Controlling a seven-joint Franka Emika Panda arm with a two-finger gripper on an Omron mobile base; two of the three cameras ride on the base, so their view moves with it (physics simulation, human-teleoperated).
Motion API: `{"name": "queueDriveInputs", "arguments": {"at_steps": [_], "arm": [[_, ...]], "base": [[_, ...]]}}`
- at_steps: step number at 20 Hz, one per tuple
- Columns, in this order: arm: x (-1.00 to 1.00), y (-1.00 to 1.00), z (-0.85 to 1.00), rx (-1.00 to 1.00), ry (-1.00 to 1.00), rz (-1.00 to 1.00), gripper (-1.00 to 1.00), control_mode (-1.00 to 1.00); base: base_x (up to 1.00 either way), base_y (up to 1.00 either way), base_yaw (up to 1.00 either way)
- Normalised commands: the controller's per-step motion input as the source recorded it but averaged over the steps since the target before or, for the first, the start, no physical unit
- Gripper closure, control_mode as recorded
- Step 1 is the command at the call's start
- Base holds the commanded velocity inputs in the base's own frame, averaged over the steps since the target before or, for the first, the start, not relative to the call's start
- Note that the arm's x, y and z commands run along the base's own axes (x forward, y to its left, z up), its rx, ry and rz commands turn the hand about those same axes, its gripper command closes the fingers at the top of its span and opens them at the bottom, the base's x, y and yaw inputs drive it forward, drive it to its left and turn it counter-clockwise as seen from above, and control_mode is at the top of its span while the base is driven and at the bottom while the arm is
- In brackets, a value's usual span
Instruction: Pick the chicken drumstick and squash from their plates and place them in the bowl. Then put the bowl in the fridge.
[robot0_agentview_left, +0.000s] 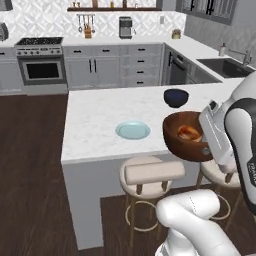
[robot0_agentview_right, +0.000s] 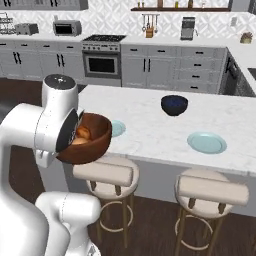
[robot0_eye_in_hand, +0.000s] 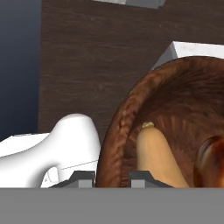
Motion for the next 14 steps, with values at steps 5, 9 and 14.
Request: {"name": "queueDriveInputs", "arguments": {"at_steps": [5, 9, 14], "arm": [[0.0, 0.0, 0.0, 0.0, 0.0, 0.0, 1.0, 1.0], [0.0, 0.0, 0.0, 0.0, 0.0, 0.0, 1.0, 1.0], [0.0, 0.0, 0.0, 0.0, 0.0, 0.0, 1.0, 1.0]], "base": [[0.0, 1.0, 0.03], [0.0, 1.0, 0.04], [0.06, 1.0, 0.04]]}}
